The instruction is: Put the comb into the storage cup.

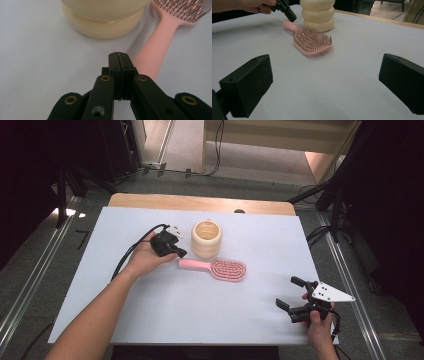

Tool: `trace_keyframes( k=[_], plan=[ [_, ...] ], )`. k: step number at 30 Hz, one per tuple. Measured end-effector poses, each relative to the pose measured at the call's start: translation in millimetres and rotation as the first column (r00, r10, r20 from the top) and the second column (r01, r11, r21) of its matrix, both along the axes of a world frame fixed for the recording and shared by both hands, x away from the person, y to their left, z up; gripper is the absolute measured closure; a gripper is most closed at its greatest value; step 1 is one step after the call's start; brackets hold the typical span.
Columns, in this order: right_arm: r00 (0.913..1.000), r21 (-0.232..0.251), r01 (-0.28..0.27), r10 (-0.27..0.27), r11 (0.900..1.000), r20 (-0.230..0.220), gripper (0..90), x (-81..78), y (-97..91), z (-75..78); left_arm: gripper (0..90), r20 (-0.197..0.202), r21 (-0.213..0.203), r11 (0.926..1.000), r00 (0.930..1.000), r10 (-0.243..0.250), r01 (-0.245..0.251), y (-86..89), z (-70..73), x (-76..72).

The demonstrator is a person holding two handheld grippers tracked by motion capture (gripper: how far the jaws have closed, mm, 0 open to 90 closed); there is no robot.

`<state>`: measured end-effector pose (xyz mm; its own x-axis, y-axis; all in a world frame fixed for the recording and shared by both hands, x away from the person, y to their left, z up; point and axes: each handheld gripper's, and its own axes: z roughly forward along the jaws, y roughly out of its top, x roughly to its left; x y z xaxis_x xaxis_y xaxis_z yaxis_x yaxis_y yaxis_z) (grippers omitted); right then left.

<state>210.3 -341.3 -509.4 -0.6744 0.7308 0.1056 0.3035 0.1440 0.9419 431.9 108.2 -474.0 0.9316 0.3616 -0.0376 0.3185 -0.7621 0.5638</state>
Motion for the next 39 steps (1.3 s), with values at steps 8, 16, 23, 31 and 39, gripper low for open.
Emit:
trace_keyframes(
  k=[8, 16, 23, 31, 39],
  plan=[
    [1.0000, -0.001, 0.001, -0.001, 1.0000, 0.000, 0.0, 0.2, -0.1, -0.1, 90.0, -0.021, 0.010, 0.9988, 0.9986, -0.049, 0.049, -5.4, -0.5, -9.4],
    [1.0000, -0.001, 0.001, -0.001, 1.0000, -0.001, 0.0, 0.1, -0.1, 0.0, 90.0, -0.035, 0.021, 0.9964, 0.9961, -0.081, 0.082, -9.5, 2.3, -21.4],
    [1.0000, -0.002, 0.001, -0.001, 1.0000, 0.000, 0.0, 0.3, 0.1, -0.2, 90.0, -0.058, 0.028, 0.9964, 0.9953, -0.078, 0.080, -9.7, 2.6, -31.5],
    [1.0000, -0.003, 0.002, -0.002, 1.0000, -0.002, 0.0, 0.6, 0.3, -0.4, 90.0, -0.086, 0.040, 0.9954, 0.9928, -0.083, 0.086, -10.9, 4.5, -42.7],
    [1.0000, -0.005, 0.003, -0.003, 1.0000, -0.001, 0.0, 1.0, 0.5, -0.6, 90.0, -0.113, 0.058, 0.9951, 0.9910, -0.073, 0.079, -13.2, 6.0, -52.5]
  ],
)
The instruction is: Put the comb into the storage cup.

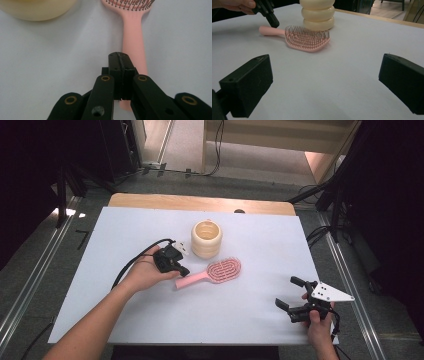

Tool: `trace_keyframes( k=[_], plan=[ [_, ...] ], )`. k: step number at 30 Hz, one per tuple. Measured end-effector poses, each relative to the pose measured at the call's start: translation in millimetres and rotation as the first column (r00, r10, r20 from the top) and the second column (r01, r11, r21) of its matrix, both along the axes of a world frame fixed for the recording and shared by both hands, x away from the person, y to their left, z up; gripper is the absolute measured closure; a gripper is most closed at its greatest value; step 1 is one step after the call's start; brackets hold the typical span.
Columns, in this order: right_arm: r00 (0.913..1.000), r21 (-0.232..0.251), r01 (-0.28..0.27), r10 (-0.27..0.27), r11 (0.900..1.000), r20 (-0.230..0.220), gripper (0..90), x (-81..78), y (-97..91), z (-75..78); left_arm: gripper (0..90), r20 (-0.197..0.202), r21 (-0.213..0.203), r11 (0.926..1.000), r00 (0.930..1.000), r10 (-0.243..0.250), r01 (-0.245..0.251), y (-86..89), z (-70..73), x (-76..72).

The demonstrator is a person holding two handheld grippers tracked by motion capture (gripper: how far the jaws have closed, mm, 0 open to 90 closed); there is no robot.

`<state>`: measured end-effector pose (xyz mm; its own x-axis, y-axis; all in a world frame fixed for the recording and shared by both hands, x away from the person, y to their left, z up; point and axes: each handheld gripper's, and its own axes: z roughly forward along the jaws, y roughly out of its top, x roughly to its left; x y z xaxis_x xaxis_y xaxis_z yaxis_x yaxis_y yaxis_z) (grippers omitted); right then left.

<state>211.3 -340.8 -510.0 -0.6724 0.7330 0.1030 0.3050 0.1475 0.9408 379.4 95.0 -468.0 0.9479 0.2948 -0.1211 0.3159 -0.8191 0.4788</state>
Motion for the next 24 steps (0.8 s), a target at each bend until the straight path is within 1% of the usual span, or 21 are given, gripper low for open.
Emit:
trace_keyframes(
  k=[3, 4, 6, 7, 8, 12, 17, 18, 19, 20, 21, 23, 24],
  plan=[
    [1.0000, -0.002, -0.003, 0.003, 1.0000, -0.002, 0.0, 0.0, 0.3, 0.0, 90.0, -0.015, 0.025, 0.9997, 0.9999, 0.008, -0.008, -2.4, 1.2, -2.7],
    [1.0000, -0.003, -0.006, 0.006, 1.0000, -0.004, 0.0, 0.0, 0.6, 0.0, 90.0, -0.014, 0.039, 0.9992, 0.9998, 0.013, -0.013, -3.4, 1.8, -3.4],
    [1.0000, -0.004, -0.007, 0.007, 1.0000, -0.005, 0.0, 0.0, 0.7, 0.0, 90.0, 0.009, 0.069, 0.9973, 0.9997, 0.024, -0.024, -4.8, 1.9, -4.5],
    [1.0000, -0.003, -0.005, 0.005, 1.0000, -0.004, 0.0, 0.0, 0.7, 0.0, 84.0, 0.014, 0.084, 0.9958, 0.9993, 0.035, -0.036, -5.1, 2.4, -4.2],
    [1.0000, -0.002, -0.005, 0.005, 1.0000, -0.003, 0.0, 0.1, 0.4, 0.0, 79.1, 0.018, 0.089, 0.9950, 0.9989, 0.044, -0.045, -4.6, 3.0, -3.4],
    [1.0000, -0.002, -0.005, 0.005, 1.0000, -0.001, 0.0, 0.1, 0.2, -0.1, 62.3, 0.035, 0.090, 0.9930, 0.9967, 0.074, -0.077, -4.1, 6.9, -1.4],
    [1.0000, 0.000, -0.005, 0.005, 1.0000, 0.000, 0.0, 0.5, -0.1, -0.4, 42.4, 0.015, 0.074, 0.9916, 0.9943, 0.106, -0.107, -6.4, 12.7, -1.5],
    [1.0000, 0.000, -0.006, 0.006, 1.0000, -0.001, 0.0, 0.5, -0.1, -0.4, 38.6, 0.015, 0.080, 0.9908, 0.9940, 0.109, -0.109, -7.2, 13.4, -1.3],
    [1.0000, 0.000, -0.006, 0.006, 1.0000, -0.001, 0.0, 0.4, -0.1, -0.4, 32.4, 0.022, 0.083, 0.9883, 0.9917, 0.127, -0.128, -8.9, 13.5, -2.3],
    [1.0000, -0.001, -0.007, 0.007, 1.0000, -0.002, 0.0, 0.4, -0.2, -0.3, 23.1, 0.038, 0.105, 0.9848, 0.9901, 0.135, -0.139, -10.7, 14.0, -2.6],
    [1.0000, 0.000, -0.008, 0.008, 1.0000, -0.002, 0.0, 0.4, -0.1, -0.4, 14.6, 0.044, 0.112, 0.9815, 0.9876, 0.151, -0.155, -12.8, 13.9, -3.4],
    [0.9999, -0.001, -0.011, 0.011, 0.9999, -0.002, 0.0, 0.5, 0.0, -0.6, 9.9, 0.027, 0.113, 0.9800, 0.9864, 0.162, -0.164, -16.0, 14.5, -4.8],
    [0.9999, 0.000, -0.013, 0.013, 0.9999, -0.004, 0.0, 0.5, 0.1, -0.6, 7.1, 0.025, 0.122, 0.9800, 0.9876, 0.155, -0.157, -17.7, 15.0, -5.4]
  ],
)
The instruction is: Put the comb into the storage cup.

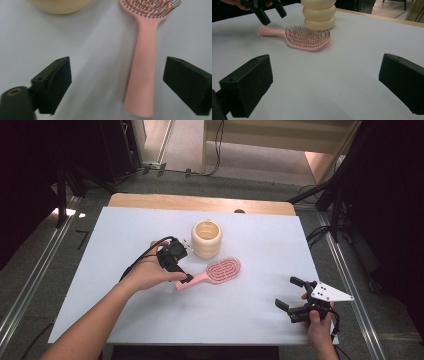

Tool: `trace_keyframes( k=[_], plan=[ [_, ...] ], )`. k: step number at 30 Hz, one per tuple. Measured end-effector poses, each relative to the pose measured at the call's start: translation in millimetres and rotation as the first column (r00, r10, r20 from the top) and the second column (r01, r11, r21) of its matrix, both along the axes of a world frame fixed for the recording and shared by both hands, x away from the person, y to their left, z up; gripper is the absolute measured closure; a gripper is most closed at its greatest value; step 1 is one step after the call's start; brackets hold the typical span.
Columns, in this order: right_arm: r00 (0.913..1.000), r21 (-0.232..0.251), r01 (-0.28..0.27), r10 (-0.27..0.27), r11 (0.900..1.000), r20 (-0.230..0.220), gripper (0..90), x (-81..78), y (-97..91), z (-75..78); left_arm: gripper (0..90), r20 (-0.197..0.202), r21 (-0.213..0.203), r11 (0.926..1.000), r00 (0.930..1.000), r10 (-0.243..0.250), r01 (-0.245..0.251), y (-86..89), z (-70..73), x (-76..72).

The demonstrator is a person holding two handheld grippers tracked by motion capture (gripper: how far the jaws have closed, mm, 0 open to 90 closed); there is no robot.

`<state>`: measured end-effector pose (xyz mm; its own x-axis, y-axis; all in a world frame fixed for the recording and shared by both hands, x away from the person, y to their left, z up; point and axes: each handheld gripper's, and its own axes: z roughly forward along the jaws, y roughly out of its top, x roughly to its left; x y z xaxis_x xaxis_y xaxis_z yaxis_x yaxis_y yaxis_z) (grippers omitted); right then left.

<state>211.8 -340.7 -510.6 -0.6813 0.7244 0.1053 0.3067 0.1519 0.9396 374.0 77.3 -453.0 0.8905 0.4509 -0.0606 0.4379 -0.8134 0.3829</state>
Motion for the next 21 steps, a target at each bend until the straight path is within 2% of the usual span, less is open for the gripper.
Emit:
trace_keyframes(
  k=[2, 6, 7, 12, 15, 21],
  plan=[
    [1.0000, -0.001, -0.003, 0.003, 1.0000, -0.001, 0.0, 0.0, 0.0, 0.0, 0.0, -0.003, 0.012, 0.9999, 1.0000, 0.005, -0.005, -4.4, 0.2, -1.4],
    [1.0000, 0.002, -0.002, 0.001, 1.0000, 0.003, 0.0, -0.2, -0.2, -0.1, 0.0, -0.013, 0.009, 0.9999, 0.9998, -0.012, 0.012, -11.0, 3.1, -2.5],
    [1.0000, 0.004, -0.003, 0.003, 1.0000, 0.001, 0.0, -0.6, -0.2, 0.0, 0.0, -0.026, -0.002, 0.9999, 0.9996, -0.010, 0.010, -12.6, 2.8, -3.2],
    [0.9999, 0.001, -0.004, 0.004, 1.0000, 0.012, 0.0, -0.8, -0.3, 0.0, 0.0, -0.035, 0.022, 0.9995, 0.9992, -0.020, 0.021, -18.7, 0.1, -3.3],
    [1.0000, 0.001, -0.002, 0.002, 1.0000, 0.009, 0.0, -0.9, 0.0, 0.0, 2.4, -0.030, 0.034, 0.9991, 0.9992, -0.026, 0.027, -21.8, -1.5, -3.4],
    [1.0000, -0.002, -0.007, 0.007, 1.0000, 0.007, 0.0, -0.9, 0.8, -0.2, 10.3, -0.045, 0.038, 0.9977, 0.9975, -0.054, 0.056, -30.1, -3.5, -6.3]
  ],
)
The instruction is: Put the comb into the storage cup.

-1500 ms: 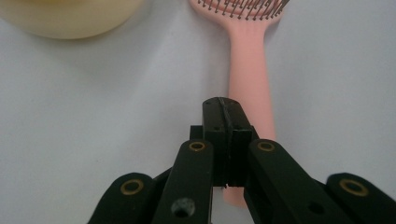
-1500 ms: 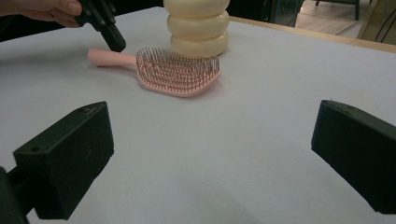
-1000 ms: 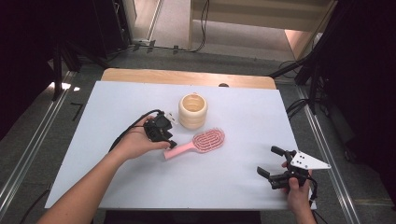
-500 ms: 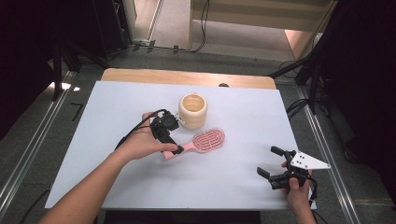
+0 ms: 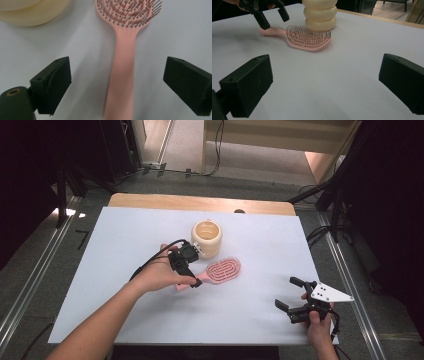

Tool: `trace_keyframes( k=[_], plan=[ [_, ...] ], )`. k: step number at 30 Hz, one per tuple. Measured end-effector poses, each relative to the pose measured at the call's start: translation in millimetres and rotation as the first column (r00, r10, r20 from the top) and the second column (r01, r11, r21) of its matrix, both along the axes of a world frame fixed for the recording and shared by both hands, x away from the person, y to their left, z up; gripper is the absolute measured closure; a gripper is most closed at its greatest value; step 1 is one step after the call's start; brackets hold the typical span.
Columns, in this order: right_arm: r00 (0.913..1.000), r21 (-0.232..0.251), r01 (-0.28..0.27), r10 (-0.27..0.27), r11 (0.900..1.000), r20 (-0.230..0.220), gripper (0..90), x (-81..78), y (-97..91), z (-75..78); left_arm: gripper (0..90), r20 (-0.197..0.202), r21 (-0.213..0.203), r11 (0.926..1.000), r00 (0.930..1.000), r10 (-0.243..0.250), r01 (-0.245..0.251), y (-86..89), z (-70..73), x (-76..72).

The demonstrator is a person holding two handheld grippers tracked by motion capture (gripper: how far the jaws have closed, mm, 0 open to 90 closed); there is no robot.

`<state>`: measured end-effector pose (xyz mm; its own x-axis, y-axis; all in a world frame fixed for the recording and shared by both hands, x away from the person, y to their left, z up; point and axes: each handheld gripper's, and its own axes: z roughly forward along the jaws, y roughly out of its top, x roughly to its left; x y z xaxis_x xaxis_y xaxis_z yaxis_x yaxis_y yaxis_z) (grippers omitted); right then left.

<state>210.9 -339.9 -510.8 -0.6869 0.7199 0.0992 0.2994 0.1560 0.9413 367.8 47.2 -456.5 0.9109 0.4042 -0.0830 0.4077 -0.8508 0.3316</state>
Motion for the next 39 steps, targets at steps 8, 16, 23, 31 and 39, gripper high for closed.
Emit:
trace_keyframes(
  k=[8, 16, 23, 31, 39],
  plan=[
    [1.0000, -0.003, 0.001, -0.001, 1.0000, -0.002, 0.0, 0.0, 0.2, -0.1, 28.5, 0.031, 0.047, 0.9989, 0.9995, -0.003, 0.001, -12.0, -3.1, -2.1],
    [1.0000, -0.004, 0.001, -0.001, 1.0000, -0.002, 0.0, 0.0, 0.2, -0.1, 48.2, 0.014, 0.059, 0.9980, 0.9996, -0.024, 0.023, -20.4, -5.6, -3.7],
    [1.0000, -0.003, -0.001, 0.001, 1.0000, -0.001, 0.0, 0.0, -0.1, -0.1, 56.5, 0.020, 0.089, 0.9959, 0.9997, -0.017, 0.015, -27.6, -9.4, -0.9],
    [1.0000, -0.003, -0.002, 0.002, 1.0000, 0.001, 0.0, 0.2, -0.3, -0.1, 61.8, 0.024, 0.129, 0.9914, 0.9994, -0.026, 0.023, -33.7, -13.9, -0.5],
    [1.0000, -0.003, -0.002, 0.002, 1.0000, 0.000, 0.0, 0.2, -0.3, -0.2, 65.0, 0.023, 0.152, 0.9879, 0.9991, -0.036, 0.032, -38.0, -17.2, -0.6]
  ],
)
